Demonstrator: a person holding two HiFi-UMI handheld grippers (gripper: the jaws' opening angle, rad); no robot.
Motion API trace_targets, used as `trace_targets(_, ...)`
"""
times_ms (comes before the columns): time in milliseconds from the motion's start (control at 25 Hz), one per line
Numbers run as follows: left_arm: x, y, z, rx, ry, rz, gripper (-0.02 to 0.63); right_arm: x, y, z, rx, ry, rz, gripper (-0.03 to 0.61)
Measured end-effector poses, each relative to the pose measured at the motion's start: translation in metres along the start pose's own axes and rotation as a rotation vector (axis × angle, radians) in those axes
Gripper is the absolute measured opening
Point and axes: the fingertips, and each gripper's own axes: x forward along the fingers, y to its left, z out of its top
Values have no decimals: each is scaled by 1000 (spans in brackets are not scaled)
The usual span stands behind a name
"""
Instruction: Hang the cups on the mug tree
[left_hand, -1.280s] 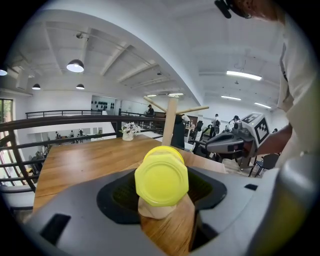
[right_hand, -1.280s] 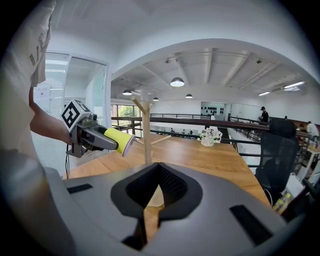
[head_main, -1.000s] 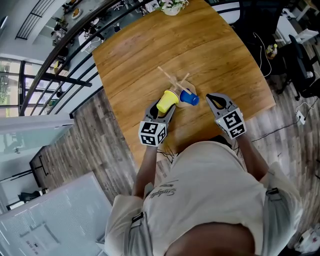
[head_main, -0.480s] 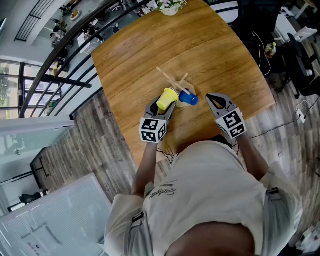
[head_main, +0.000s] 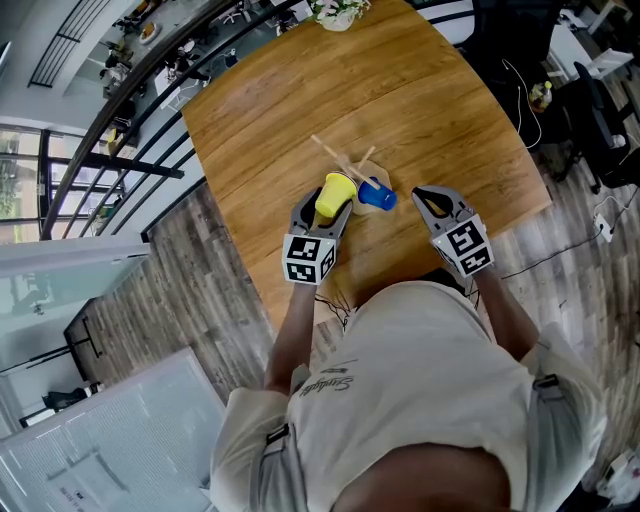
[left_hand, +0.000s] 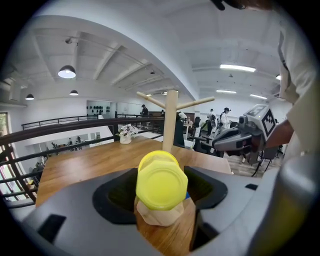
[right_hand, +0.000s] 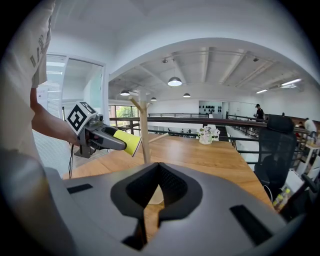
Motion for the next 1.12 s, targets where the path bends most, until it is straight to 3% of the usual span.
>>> trace_targets(400, -18, 1, 15, 20, -67, 44, 287, 1, 5, 6, -6, -19, 7, -6)
trace_targets(840, -83, 5, 49, 33, -237, 174, 282, -7, 10, 36, 70, -123, 41, -6)
trace_targets(920, -93, 2, 51, 28, -255, 182, 234, -11, 10, 43, 70, -143, 48, -6)
trace_targets(1000, -103, -2, 51, 22, -272, 190, 119, -15, 12, 51, 58, -160, 52, -7)
trace_targets(1120, -114, -9, 49, 9, -281, 183, 84, -20, 12, 63, 30, -179, 53, -6)
